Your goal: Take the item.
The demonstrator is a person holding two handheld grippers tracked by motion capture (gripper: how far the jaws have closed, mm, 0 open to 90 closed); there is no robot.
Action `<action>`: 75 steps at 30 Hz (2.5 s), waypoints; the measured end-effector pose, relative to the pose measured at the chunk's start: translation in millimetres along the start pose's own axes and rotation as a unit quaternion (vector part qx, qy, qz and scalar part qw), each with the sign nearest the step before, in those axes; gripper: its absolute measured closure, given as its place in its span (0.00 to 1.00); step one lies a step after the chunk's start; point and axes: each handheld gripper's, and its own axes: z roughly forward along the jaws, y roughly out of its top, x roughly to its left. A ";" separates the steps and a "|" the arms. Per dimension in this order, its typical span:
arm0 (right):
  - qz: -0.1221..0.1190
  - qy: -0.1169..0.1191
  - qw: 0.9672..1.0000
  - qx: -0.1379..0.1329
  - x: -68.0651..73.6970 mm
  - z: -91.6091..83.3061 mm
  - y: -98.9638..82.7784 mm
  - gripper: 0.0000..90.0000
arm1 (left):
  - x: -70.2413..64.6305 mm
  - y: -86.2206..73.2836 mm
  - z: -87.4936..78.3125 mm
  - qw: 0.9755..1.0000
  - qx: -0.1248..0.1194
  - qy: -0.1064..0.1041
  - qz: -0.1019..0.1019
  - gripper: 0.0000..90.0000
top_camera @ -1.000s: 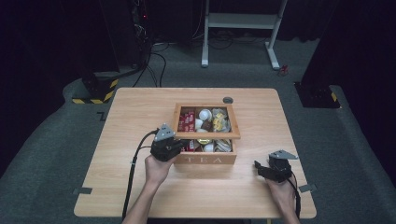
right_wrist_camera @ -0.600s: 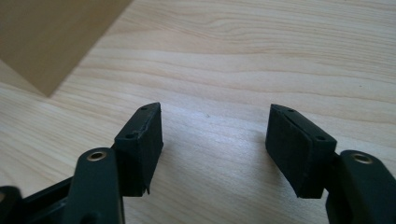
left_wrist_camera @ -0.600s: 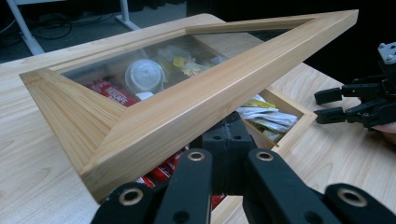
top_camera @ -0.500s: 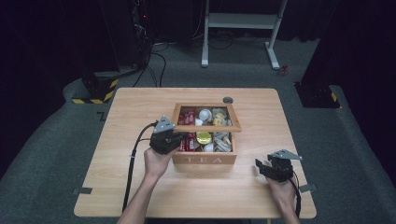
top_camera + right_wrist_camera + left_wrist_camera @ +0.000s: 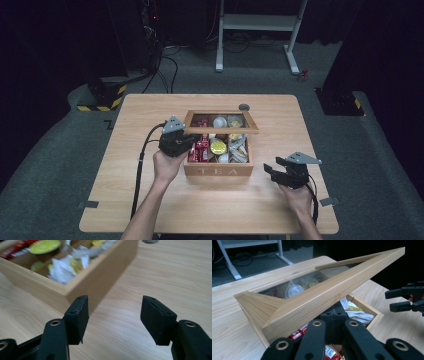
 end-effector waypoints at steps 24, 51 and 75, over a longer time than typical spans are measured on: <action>-0.048 0.065 0.996 -0.024 43.8 36.1 51.7 0.43 | 15.6 19.8 -0.6 1.000 0.005 0.002 -0.012 1.00; -0.099 0.073 0.992 0.029 89.2 98.3 87.9 0.30 | 26.9 39.0 6.3 0.999 0.003 -0.002 -0.038 1.00; -0.147 0.039 0.985 0.085 106.3 126.7 87.4 0.37 | 31.7 45.0 9.6 0.999 0.011 0.006 -0.039 1.00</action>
